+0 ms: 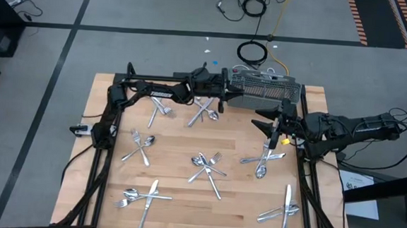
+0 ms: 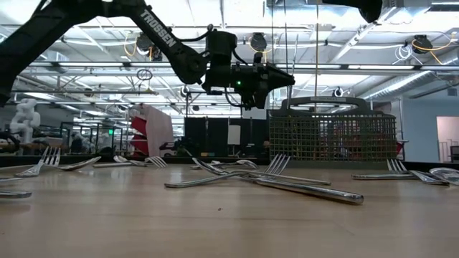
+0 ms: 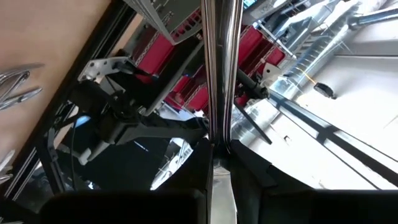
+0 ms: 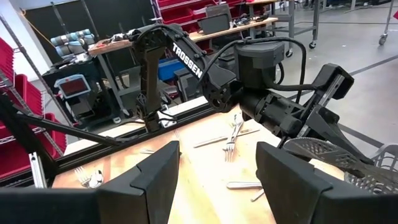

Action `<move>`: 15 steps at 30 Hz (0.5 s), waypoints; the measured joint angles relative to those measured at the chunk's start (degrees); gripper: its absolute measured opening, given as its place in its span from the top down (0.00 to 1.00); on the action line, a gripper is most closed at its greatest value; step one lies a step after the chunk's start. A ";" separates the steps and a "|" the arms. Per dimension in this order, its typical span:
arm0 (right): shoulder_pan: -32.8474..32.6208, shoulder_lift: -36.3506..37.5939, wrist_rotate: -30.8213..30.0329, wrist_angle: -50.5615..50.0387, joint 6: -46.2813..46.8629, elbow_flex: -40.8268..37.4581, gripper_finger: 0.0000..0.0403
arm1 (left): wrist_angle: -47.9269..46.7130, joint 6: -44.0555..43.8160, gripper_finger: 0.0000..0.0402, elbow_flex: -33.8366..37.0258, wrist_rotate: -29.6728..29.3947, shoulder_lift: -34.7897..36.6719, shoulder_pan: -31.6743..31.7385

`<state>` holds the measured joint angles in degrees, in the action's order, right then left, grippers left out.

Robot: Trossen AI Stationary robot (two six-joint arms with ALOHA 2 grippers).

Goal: Sort silverware
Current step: Put the silver knife into the silverware basket

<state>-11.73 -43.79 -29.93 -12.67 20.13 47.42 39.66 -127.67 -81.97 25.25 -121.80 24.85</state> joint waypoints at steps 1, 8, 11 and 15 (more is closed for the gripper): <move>0.00 0.00 0.00 -0.06 -0.20 0.00 0.50 | -0.04 -0.01 0.90 0.00 -0.02 0.00 0.05; 0.00 0.00 0.00 -0.08 -1.79 0.00 0.50 | -0.52 0.27 0.90 0.00 -1.89 0.00 0.27; 0.00 0.00 0.00 -0.08 -2.29 0.00 0.50 | -2.74 0.27 0.90 0.00 -3.01 0.02 0.27; 0.00 0.00 0.00 -0.06 -2.35 0.00 0.50 | -4.33 -1.66 0.90 0.00 -5.58 0.04 0.27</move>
<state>-11.73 -43.79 -29.93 -12.73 17.78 47.42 35.33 -129.32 -81.97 19.67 -121.76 25.12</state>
